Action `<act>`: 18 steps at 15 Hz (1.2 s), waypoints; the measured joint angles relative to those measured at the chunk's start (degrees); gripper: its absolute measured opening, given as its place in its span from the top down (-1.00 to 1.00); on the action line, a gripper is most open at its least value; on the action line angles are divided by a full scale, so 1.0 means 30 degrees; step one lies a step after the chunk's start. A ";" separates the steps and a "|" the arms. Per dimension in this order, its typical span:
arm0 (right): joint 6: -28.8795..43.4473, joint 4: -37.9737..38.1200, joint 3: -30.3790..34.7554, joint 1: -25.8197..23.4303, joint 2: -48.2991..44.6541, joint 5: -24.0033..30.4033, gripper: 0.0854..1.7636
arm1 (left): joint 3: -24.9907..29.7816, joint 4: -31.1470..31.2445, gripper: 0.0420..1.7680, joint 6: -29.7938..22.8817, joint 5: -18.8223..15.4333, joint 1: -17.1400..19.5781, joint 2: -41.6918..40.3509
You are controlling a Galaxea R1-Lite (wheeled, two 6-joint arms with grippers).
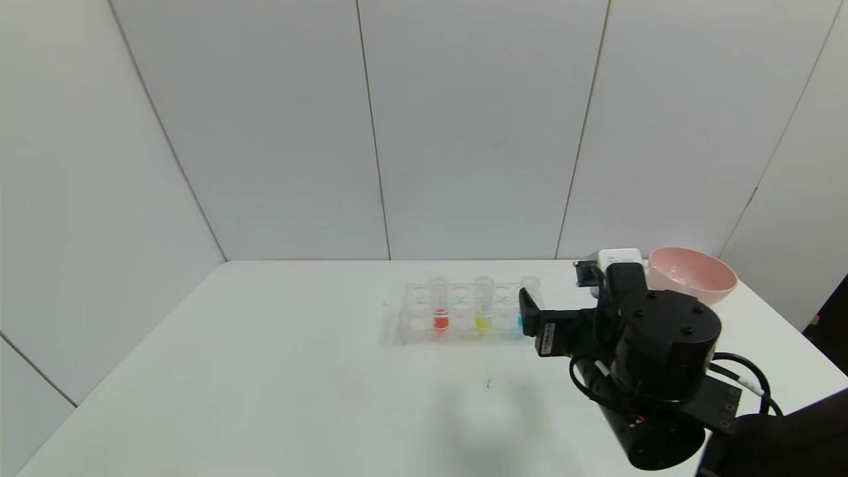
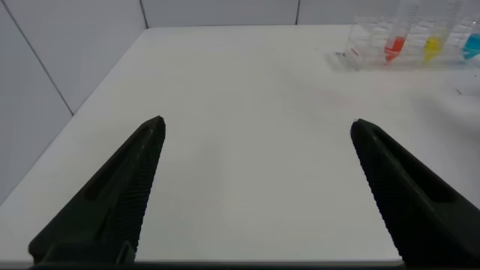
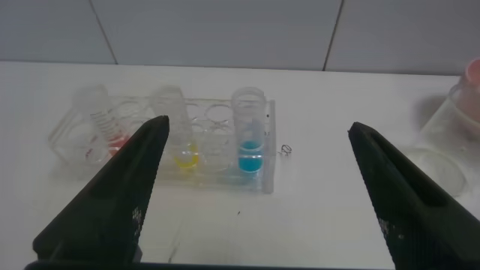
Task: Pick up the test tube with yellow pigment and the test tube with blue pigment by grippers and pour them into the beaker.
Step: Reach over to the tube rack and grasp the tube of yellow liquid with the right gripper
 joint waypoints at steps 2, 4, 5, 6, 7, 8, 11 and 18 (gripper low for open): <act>0.0024 0.0024 -0.0918 0.0983 0.0817 -0.0642 -0.94 | 0.0000 0.0000 -1.00 0.0000 0.0000 0.0008 0.0000; 0.0033 0.0000 -0.1532 0.1414 0.1638 -0.0931 -0.94 | 0.0000 0.0000 -1.00 0.0000 0.0000 0.0000 0.0000; 0.0045 -0.0012 -0.1772 0.1508 0.2032 -0.0996 -0.94 | 0.0000 0.0000 -1.00 0.0000 0.0000 0.0000 0.0000; 0.0053 -0.0065 -0.1967 0.1552 0.2397 -0.1016 -0.94 | 0.0000 0.0000 -1.00 0.0000 0.0000 0.0000 0.0000; 0.0061 -0.0203 -0.2129 0.1552 0.2666 -0.1016 -0.94 | 0.0000 0.0000 -1.00 0.0000 0.0000 0.0000 0.0000; 0.0069 -0.0268 -0.2304 0.1573 0.2942 -0.1016 -0.94 | 0.0000 0.0000 -1.00 0.0000 0.0000 0.0000 0.0000; 0.0089 -0.0276 -0.2966 0.1564 0.3747 -0.0987 -0.94 | 0.0000 0.0000 -1.00 0.0008 0.0000 0.0000 0.0000; 0.0053 -0.0020 -0.5786 0.1105 0.5762 -0.1178 -0.94 | 0.0000 0.0000 -1.00 0.0000 0.0000 0.0008 0.0000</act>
